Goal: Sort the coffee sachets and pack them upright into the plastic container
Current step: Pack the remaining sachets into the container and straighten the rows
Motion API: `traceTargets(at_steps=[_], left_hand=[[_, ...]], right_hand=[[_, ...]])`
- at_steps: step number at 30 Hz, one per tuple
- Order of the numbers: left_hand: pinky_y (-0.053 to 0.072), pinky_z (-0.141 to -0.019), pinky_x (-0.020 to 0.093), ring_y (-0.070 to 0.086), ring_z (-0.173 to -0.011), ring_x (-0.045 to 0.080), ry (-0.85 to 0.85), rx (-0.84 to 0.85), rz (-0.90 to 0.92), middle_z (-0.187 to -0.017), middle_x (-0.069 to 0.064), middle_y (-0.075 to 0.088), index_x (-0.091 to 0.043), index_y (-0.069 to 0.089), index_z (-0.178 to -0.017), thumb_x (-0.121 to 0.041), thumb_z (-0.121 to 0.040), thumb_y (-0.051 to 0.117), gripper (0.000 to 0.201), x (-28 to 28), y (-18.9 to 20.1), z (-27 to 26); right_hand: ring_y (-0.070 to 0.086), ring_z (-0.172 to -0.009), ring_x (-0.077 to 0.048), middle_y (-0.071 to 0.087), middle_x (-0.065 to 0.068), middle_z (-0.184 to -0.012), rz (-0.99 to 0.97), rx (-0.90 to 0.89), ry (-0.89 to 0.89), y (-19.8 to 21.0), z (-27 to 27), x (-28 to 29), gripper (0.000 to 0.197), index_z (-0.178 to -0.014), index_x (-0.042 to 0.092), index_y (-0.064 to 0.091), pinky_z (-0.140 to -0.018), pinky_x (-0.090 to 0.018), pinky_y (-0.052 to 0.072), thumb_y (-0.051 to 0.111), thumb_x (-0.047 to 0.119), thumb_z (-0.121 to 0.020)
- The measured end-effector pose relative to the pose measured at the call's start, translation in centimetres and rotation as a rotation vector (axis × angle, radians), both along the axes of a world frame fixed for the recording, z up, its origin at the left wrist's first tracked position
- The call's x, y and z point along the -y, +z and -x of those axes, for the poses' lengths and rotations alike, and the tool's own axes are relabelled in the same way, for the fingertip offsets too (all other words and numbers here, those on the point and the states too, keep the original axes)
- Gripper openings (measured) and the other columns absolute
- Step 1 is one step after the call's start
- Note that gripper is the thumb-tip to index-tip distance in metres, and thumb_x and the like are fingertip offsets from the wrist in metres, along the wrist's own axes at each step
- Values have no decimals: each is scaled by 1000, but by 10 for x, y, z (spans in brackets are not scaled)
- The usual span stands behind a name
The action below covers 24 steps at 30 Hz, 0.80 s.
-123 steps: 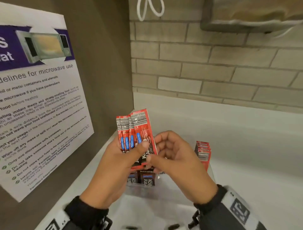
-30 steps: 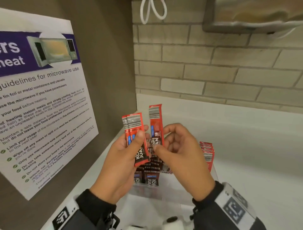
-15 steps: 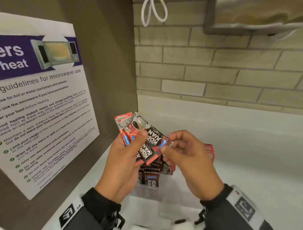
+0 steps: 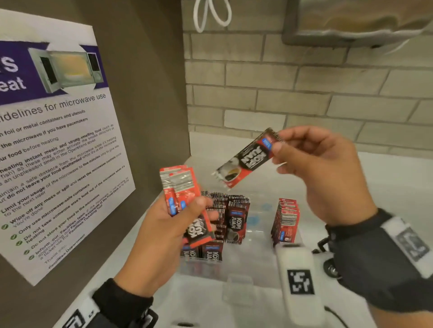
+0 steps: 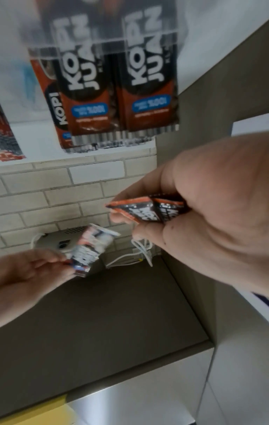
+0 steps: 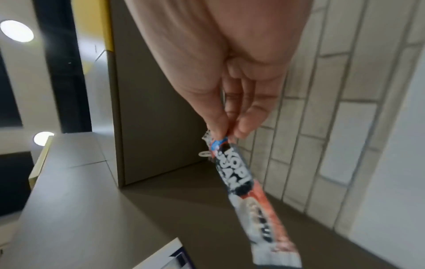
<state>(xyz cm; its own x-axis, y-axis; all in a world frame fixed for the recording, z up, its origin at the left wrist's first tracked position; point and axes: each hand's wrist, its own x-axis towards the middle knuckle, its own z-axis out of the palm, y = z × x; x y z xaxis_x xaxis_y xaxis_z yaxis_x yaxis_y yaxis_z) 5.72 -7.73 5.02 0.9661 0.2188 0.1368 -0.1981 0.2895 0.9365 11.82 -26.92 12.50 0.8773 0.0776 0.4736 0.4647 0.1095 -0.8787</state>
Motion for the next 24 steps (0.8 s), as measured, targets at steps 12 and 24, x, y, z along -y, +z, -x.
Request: traceTargets(at_steps=[12, 24], left_hand=[[53, -50, 21, 68, -62, 12, 97, 31, 70, -72, -1, 68, -12, 60, -99, -36, -65, 65, 42, -29, -9, 2], [53, -50, 22, 70, -64, 14, 90, 28, 56, -74, 1, 69, -14, 63, -93, -54, -39, 86, 71, -35, -20, 5]], right_hand=[[56, -57, -7, 58, 7, -64, 980, -118, -45, -64, -29, -25, 17, -69, 15, 61, -58, -14, 46, 69, 2, -77], [49, -68, -15, 47, 7, -68, 1124, -122, -67, -76, -38, -38, 37, -65, 22, 41, -51, -15, 36, 68, -1, -75]])
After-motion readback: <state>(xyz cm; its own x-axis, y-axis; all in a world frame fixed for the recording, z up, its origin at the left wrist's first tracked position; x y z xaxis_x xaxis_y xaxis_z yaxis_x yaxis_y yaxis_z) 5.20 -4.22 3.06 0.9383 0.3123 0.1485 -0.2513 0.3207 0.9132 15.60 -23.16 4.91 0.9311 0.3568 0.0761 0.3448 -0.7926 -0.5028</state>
